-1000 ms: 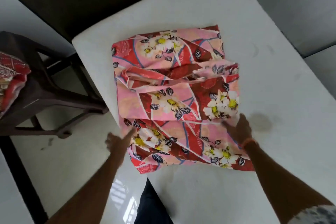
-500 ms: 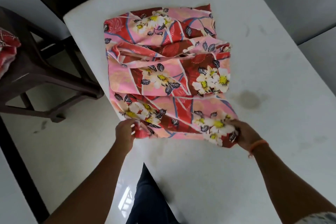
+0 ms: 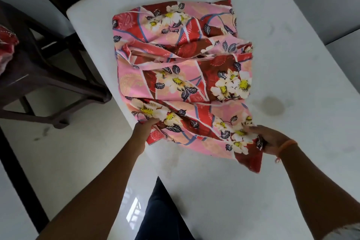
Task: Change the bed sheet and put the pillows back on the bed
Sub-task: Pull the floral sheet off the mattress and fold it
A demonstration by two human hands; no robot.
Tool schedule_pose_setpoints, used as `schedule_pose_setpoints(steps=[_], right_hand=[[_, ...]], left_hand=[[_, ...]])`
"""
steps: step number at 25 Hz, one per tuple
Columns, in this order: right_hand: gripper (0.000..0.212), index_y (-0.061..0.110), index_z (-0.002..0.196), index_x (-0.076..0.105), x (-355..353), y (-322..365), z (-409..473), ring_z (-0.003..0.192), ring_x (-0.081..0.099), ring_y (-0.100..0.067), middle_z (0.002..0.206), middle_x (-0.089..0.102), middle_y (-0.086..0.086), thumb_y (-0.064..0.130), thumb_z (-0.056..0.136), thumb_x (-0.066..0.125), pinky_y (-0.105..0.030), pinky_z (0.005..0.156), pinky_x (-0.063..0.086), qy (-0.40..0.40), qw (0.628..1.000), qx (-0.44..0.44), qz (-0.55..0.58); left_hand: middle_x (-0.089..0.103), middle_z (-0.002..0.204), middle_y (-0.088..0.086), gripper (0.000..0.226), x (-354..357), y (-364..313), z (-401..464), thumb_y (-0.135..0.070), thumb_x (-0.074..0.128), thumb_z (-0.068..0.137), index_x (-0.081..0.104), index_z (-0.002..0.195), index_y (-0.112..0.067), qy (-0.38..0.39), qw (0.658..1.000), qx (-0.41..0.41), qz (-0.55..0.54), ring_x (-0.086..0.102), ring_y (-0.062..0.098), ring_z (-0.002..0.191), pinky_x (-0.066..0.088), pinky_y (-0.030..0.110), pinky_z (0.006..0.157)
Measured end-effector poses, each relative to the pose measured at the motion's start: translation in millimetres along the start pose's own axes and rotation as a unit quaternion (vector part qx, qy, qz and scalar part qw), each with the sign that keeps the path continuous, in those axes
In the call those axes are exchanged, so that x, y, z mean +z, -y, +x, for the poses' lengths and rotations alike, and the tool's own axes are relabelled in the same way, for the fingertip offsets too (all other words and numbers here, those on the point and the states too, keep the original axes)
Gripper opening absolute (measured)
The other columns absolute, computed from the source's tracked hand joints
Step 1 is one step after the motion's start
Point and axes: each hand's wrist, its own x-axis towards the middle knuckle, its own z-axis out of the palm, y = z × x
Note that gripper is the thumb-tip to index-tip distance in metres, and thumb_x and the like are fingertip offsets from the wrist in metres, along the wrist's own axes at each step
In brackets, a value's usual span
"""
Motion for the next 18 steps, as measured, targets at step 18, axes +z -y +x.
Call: schedule_pose_setpoints(steps=[18], right_hand=[[0.070,0.021,0.123,0.052,94.1,20.0,55.2,0.093,0.060,-0.021,0.121,0.062,-0.008,0.056,0.069,0.079,-0.036,0.067,0.049,-0.240,0.967,-0.066,0.055]], left_hand=[[0.071,0.089,-0.002,0.017,56.1,-71.2,-0.8,-0.021,0.048,0.102,0.065,0.101,-0.019,0.065,0.972,0.095,-0.205,0.065,0.015,0.081,0.053,0.029,0.071]])
